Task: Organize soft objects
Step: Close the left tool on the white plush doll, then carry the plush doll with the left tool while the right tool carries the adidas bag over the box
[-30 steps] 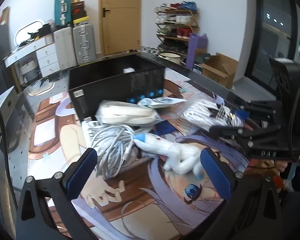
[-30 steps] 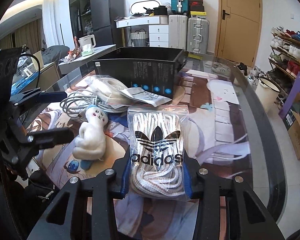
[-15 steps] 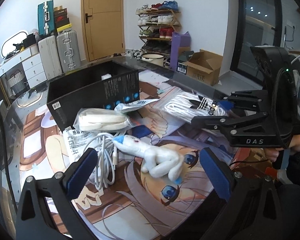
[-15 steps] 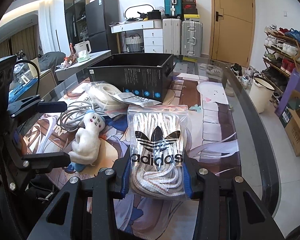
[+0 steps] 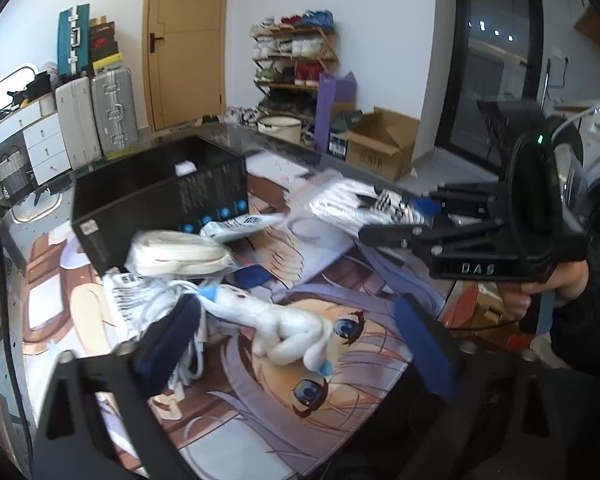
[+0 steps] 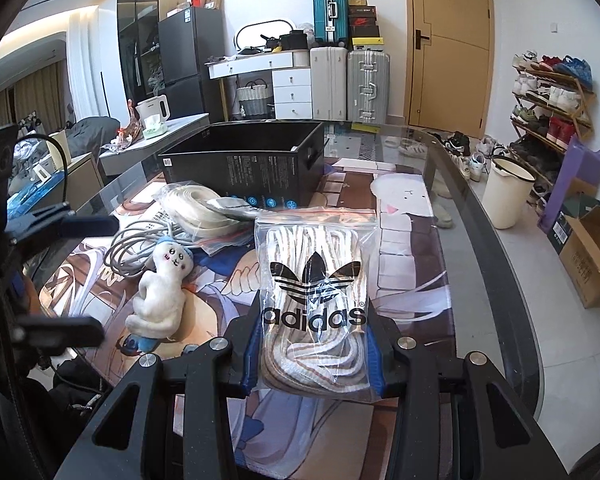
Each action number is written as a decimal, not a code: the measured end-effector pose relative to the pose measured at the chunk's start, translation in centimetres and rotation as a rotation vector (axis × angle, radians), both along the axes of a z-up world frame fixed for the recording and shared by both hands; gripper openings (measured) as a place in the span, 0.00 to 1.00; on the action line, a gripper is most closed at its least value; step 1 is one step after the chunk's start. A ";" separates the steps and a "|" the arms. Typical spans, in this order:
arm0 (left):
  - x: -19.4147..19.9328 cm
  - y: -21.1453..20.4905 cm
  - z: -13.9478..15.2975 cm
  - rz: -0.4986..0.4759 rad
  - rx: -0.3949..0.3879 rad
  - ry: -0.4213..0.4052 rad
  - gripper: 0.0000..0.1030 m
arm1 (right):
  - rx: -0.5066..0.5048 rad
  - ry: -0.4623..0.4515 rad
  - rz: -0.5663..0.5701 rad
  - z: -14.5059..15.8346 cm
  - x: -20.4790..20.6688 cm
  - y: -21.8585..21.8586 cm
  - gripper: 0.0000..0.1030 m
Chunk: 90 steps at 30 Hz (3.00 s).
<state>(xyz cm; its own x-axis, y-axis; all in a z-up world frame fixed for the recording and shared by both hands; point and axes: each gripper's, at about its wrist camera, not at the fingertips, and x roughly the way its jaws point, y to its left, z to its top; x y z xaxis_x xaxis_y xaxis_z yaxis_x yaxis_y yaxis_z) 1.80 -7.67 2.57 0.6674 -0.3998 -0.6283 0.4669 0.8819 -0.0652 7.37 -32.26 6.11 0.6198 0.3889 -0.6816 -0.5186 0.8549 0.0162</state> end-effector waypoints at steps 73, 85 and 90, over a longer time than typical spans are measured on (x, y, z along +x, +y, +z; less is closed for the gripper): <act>6.1 7.1 6.0 0.162 -0.090 -0.113 0.32 | -0.026 -0.008 0.113 5.8 5.0 6.8 0.40; 10.3 7.9 5.5 0.171 -0.084 -0.046 0.32 | -0.099 0.055 0.126 6.6 10.1 10.4 0.40; 11.7 8.2 4.9 0.166 -0.077 -0.019 0.32 | -0.139 0.086 0.144 6.2 11.7 11.9 0.40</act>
